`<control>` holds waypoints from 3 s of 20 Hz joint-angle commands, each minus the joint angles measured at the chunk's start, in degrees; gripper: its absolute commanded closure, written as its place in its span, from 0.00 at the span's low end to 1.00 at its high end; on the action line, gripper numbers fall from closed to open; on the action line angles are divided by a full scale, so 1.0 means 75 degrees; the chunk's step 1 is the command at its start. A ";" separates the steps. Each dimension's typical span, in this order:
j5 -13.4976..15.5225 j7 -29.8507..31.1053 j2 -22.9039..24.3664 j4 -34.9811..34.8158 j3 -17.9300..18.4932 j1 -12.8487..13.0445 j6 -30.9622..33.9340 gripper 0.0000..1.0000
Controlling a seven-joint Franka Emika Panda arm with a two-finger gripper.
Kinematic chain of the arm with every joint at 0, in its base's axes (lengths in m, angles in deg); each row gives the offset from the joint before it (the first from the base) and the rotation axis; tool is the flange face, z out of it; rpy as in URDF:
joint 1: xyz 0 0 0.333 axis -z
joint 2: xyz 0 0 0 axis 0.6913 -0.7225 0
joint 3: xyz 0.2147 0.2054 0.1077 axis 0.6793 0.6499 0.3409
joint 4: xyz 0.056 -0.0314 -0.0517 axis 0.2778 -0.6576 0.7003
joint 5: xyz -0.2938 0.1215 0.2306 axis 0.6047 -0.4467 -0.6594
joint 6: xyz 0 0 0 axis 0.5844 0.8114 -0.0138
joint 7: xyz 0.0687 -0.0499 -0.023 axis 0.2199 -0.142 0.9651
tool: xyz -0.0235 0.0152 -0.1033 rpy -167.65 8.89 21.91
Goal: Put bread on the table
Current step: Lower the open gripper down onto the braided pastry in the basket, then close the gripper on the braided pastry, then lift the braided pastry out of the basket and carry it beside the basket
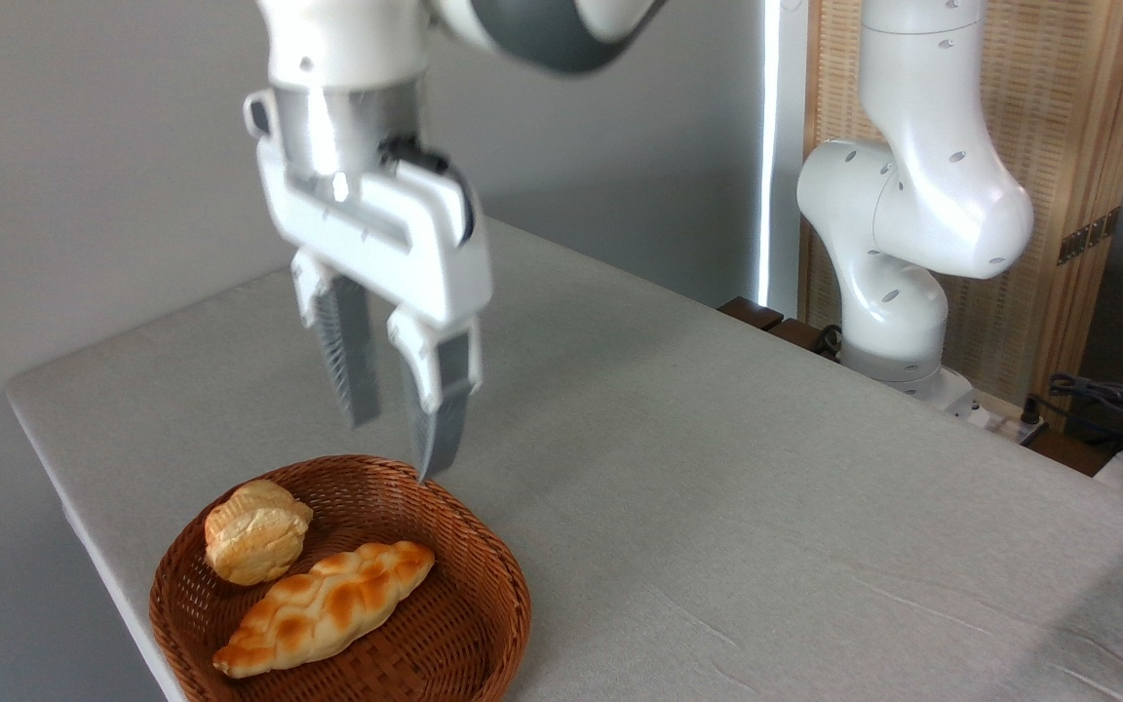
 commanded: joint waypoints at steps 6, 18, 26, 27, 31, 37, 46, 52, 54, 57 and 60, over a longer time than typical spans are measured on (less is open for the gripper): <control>-0.0117 0.0300 -0.0542 -0.1183 -0.0453 0.0090 -0.2323 0.00; -0.0117 -0.1024 -0.0952 -0.1840 -0.0476 0.0102 -0.3391 0.02; -0.0117 -0.1223 -0.0941 -0.1840 -0.0476 0.0102 -0.3415 0.92; -0.0105 -0.1223 -0.0941 -0.1840 -0.0476 0.0102 -0.3415 0.92; -0.0105 -0.1223 -0.0941 -0.1840 -0.0476 0.0102 -0.3415 0.92; -0.0105 -0.1223 -0.0929 -0.1828 -0.0476 0.0102 -0.3415 0.92; -0.0012 -0.1165 -0.0566 -0.1514 -0.0383 0.0055 -0.2667 0.92; 0.0023 -0.1165 0.0158 -0.0985 -0.0183 -0.0143 -0.0899 0.92; 0.0210 -0.1235 0.0686 -0.1043 -0.0184 -0.0273 -0.0126 0.92; 0.0538 -0.1341 0.1459 -0.1591 -0.0195 -0.0437 0.0533 0.92; 0.0539 -0.1434 0.2291 -0.2855 -0.0277 -0.0449 0.0511 0.90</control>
